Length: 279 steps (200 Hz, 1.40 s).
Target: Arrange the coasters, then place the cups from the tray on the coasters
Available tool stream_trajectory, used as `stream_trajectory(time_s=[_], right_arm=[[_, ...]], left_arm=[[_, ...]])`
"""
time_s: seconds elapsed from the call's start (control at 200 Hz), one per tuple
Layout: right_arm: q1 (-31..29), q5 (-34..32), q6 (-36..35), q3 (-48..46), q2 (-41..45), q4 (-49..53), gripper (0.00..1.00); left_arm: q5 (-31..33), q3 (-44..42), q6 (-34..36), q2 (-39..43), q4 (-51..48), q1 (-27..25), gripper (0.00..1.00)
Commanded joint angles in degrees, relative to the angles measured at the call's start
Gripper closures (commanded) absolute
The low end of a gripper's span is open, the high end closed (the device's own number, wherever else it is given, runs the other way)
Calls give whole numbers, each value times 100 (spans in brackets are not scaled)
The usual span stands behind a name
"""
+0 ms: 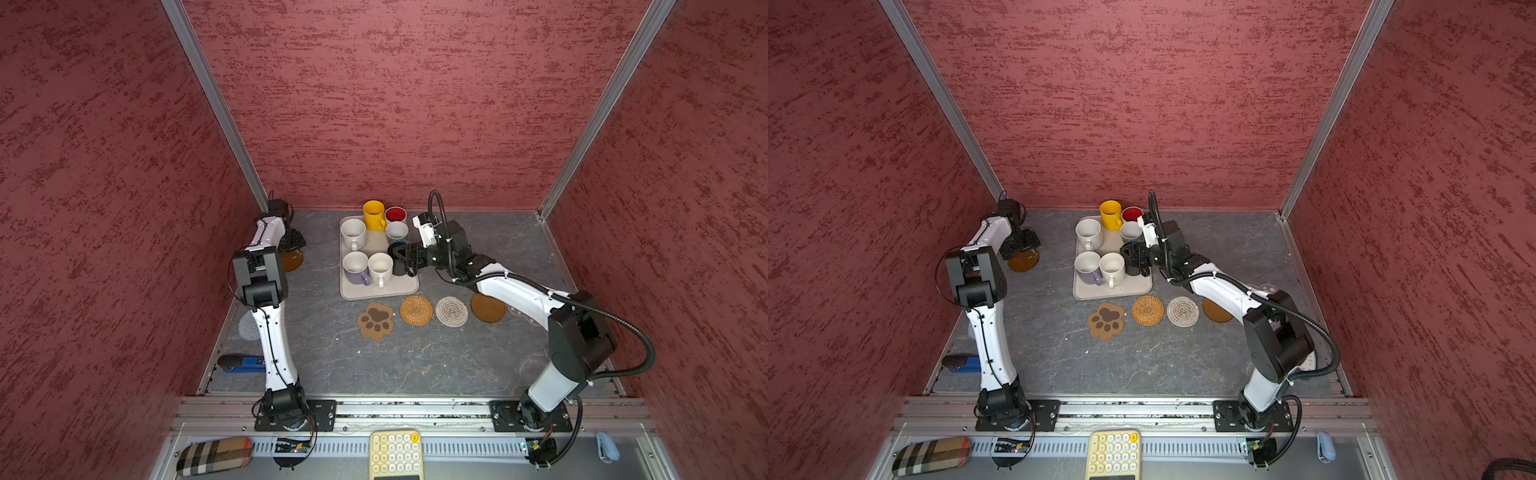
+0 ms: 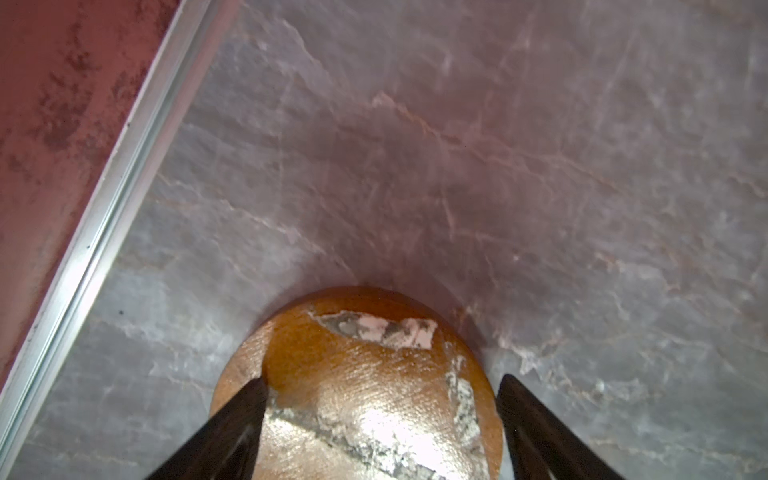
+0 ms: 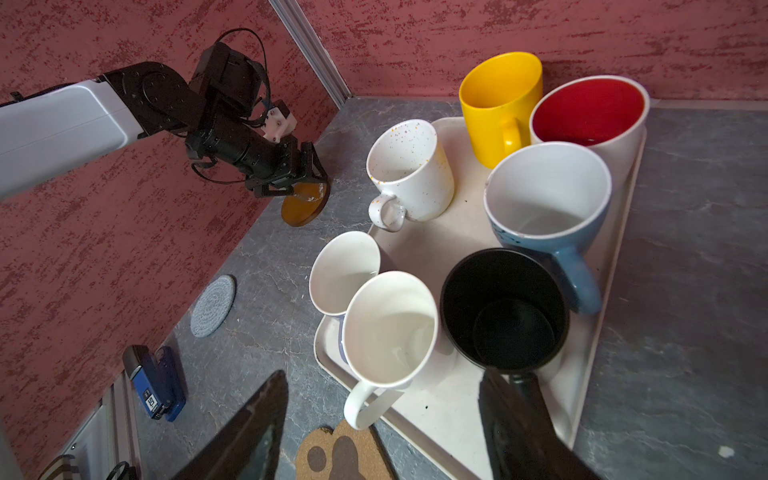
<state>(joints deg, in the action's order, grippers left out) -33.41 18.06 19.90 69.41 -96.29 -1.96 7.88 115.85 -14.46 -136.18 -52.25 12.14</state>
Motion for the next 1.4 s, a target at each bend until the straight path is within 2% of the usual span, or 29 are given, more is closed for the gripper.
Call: stream_trajectory(time_s=[0.0,0.581,0.937,1.267,1.393], right_arm=[[-28,52,31,-138,336,-261,27],[-60,-169,181,-1355,1531,-482,27],[-173,-365,405,-2096,2227,-595,28],[-370,-542,453,-2407,2654,-492,28],[-425,-576,458,-2441,2720,-430,28]], left_arm=[[-67,-466,37,107,-221,-110,14],[-243,-2427,-240,1404,610,-404,16],[-764,-3704,-501,2226,1224,-671,17],[-894,-4877,-751,2798,1770,-854,17],[-833,-4997,-695,2987,1775,-838,17]])
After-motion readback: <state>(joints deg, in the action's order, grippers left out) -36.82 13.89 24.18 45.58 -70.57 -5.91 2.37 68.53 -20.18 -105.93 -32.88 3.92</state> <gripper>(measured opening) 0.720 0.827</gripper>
